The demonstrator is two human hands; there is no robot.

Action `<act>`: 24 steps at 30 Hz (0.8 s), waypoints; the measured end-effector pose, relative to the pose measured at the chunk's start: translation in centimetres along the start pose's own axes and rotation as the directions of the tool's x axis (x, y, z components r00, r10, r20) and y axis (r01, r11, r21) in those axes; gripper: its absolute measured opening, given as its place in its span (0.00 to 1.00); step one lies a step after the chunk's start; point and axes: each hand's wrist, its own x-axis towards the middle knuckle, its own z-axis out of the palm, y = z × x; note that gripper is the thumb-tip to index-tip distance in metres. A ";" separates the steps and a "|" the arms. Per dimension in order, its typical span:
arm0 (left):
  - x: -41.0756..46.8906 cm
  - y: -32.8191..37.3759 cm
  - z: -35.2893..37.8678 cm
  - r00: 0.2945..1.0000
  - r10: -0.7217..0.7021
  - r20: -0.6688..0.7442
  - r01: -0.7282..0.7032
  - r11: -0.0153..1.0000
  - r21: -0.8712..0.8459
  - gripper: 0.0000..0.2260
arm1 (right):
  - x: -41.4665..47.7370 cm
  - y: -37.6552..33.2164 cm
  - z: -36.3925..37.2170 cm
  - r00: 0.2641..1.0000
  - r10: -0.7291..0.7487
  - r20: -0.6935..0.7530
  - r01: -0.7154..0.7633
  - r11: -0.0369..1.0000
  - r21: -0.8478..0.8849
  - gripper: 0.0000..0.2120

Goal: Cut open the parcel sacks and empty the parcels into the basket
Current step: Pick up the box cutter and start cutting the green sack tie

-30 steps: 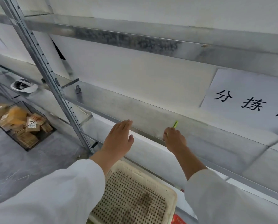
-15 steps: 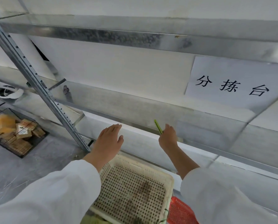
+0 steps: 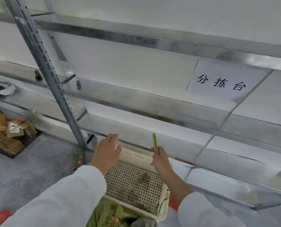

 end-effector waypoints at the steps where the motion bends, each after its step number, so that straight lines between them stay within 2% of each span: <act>1: -0.7 -1.4 -0.4 1.000 0.017 0.011 -0.017 1.000 0.000 0.21 | -1.1 -0.2 1.2 1.000 -0.005 -0.011 0.005 1.000 -0.030 0.12; 7: -6.3 -8.0 -2.5 0.985 0.168 0.050 -0.164 0.984 -0.076 0.22 | -8.7 0.7 9.6 1.000 -0.015 -0.014 0.015 1.000 0.008 0.12; 14: -13.7 -13.3 -2.4 0.964 0.230 0.132 -0.214 0.969 -0.120 0.21 | -15.4 3.0 15.8 0.997 0.061 -0.045 -0.058 0.996 0.065 0.10; 17: -15.7 -14.6 -2.3 0.961 0.240 0.134 -0.222 0.966 -0.133 0.21 | -17.2 3.9 17.0 0.994 0.092 -0.063 -0.091 0.996 0.011 0.10; 24: -21.1 -15.4 -1.1 0.971 0.180 0.159 -0.158 0.978 -0.139 0.21 | -20.6 7.3 17.2 0.995 0.101 -0.004 -0.101 0.995 -0.022 0.11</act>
